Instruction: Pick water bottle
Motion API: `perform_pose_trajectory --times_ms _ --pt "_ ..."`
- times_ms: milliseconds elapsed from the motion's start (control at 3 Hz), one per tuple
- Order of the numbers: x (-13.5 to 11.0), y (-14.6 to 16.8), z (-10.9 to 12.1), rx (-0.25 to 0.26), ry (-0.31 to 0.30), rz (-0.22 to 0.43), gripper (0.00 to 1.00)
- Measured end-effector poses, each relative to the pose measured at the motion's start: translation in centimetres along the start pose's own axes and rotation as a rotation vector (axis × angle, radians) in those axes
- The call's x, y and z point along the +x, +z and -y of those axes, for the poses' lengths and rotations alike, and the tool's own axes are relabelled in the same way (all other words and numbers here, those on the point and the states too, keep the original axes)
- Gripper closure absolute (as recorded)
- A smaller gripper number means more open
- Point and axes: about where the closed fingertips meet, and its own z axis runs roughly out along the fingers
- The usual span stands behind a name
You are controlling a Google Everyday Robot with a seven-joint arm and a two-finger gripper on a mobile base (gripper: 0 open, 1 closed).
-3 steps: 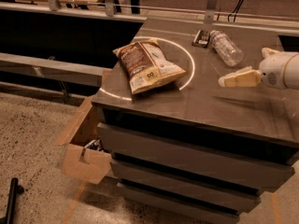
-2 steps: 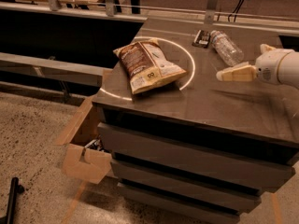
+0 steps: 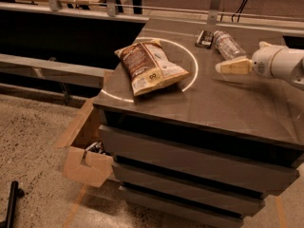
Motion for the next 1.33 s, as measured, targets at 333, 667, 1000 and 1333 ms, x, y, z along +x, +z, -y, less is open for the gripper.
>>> perform_pose_trajectory --times_ms 333,667,1000,1333 --pt "0.1 1.6 0.8 0.006 0.041 0.009 0.16" --pt "0.2 2.7 0.8 -0.004 0.063 0.014 0.39" --pt "0.2 3.0 0.6 -0.012 0.066 0.014 0.62" --pt "0.0 2.9 0.2 -0.023 0.055 0.014 0.85"
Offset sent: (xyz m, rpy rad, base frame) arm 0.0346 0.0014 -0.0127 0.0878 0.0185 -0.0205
